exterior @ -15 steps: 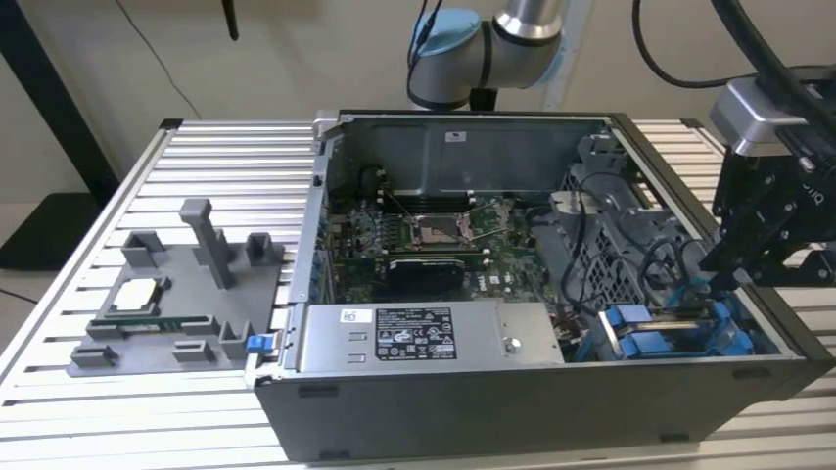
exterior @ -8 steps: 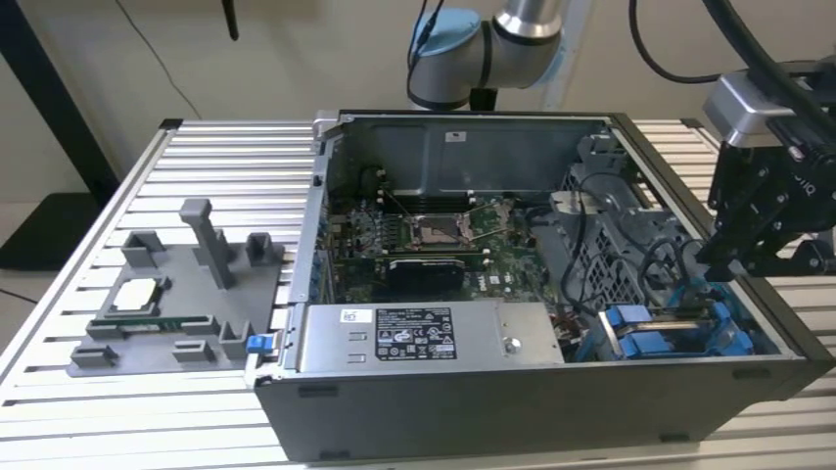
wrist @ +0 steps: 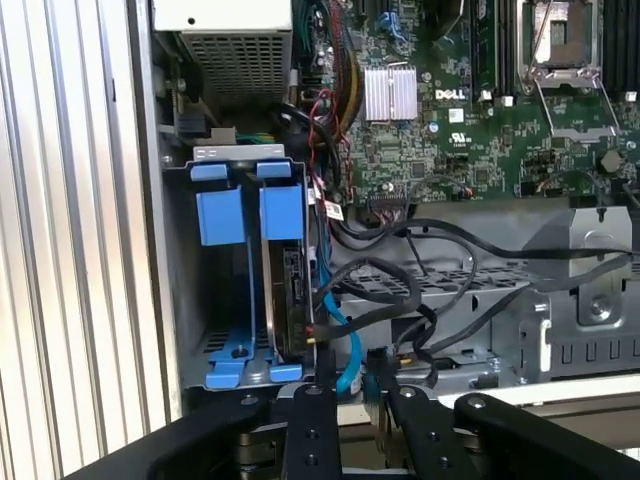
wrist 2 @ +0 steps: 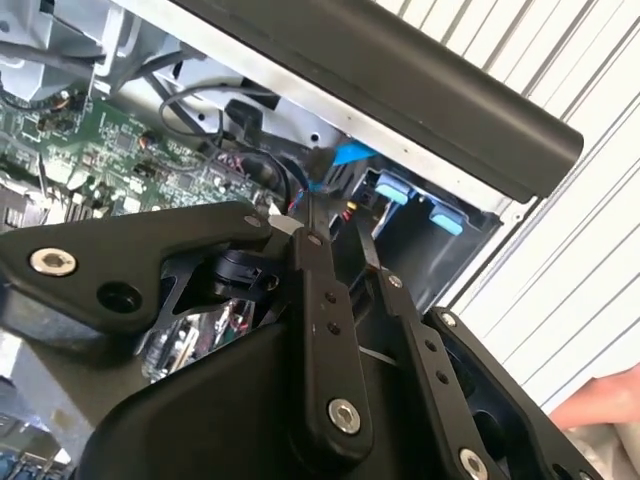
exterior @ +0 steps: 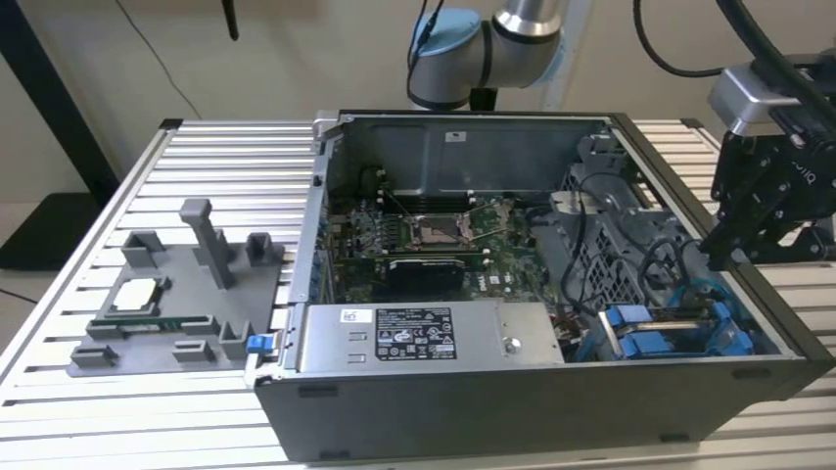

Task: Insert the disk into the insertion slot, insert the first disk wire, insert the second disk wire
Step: 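Insert the second disk wire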

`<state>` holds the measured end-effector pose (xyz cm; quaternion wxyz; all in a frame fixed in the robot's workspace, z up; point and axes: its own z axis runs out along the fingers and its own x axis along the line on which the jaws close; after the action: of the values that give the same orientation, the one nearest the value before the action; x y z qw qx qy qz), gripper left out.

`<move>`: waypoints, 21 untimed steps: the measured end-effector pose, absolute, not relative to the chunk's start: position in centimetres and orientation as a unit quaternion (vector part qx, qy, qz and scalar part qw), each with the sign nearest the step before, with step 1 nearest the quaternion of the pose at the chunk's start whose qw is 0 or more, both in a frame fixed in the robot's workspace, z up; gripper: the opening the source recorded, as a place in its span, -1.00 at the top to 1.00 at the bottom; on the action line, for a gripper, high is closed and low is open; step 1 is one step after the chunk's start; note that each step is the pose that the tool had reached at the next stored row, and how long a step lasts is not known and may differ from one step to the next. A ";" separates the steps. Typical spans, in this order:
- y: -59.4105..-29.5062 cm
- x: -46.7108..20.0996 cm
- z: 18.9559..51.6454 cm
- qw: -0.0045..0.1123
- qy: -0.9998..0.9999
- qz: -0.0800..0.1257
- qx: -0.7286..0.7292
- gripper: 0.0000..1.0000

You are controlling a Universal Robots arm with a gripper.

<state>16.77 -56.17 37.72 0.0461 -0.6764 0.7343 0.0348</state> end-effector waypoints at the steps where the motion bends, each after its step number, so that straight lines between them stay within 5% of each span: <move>1: -56.0 16.9 37.7 0.046 0.734 0.035 -0.676 -1.00; 9: -55.2 18.6 37.6 0.044 0.734 0.034 -0.676 -1.00; 21: -55.1 19.5 37.3 0.018 0.736 0.038 -0.676 -1.00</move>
<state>19.55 -55.08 37.29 0.0181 -0.6762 0.7355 0.0376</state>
